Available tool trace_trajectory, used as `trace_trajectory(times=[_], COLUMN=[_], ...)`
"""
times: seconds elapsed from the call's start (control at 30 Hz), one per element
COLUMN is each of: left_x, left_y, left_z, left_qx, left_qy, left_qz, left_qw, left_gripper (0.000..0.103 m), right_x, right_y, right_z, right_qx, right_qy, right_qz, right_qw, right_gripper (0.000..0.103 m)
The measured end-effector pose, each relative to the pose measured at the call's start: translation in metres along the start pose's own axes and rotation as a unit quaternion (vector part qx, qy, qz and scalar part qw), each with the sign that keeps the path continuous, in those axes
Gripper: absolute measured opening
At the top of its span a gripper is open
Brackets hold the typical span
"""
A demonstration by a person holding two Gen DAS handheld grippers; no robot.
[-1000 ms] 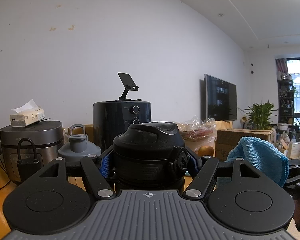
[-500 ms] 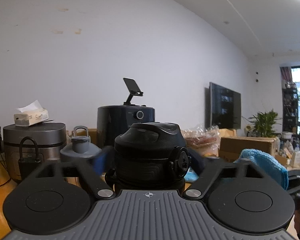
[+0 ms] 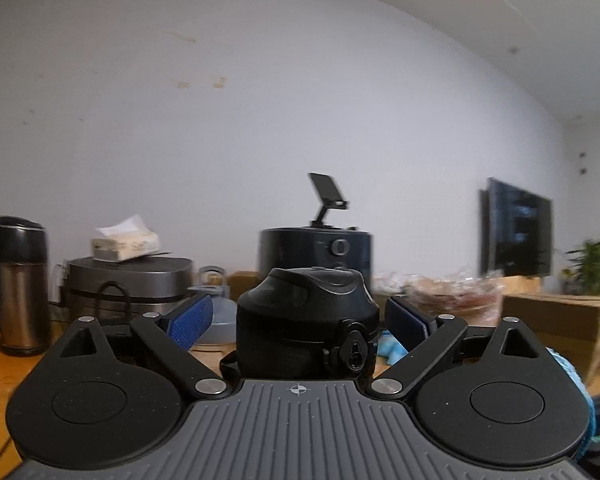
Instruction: Clean container
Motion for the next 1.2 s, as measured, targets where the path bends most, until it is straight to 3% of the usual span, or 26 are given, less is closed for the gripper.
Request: trace_trajectory(times=[0.27,0.6,1.2], left_x=[-0.0067,-0.0014,-0.0014], left_y=[-0.0009,-0.0055,-0.0086], left_z=[-0.0036,-0.0029,-0.0040], left_qx=[0.085,0.146,0.168], left_qy=[0.024,0.023,0.035], left_qz=[0.008,0.014,0.030], left_qw=[0.9961,0.9890,0.9848], left_gripper=[0.095,0.095,0.095], right_x=[-0.0020,-0.0024,-0.0026], right_y=[-0.0007,-0.0007,0.0002], right_z=[-0.0004,-0.0020,-0.0031], right_qx=[-0.001,-0.002,-0.001], right_qy=[0.003,0.007,0.007], right_qz=[-0.001,-0.001,-0.002], right_qw=[1.000,1.000,1.000], right_gripper=[0.011,0.011,0.012])
Point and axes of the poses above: each gripper's, at about its wrist camera, not at the fingertips, and z roughly against the way its jaws point, y to its left, x to its top, the point moved 10 cm from there along -z, roughly the way its jaws point, and after that the axes turned 7 degrees about y, right-handed, at the moved point
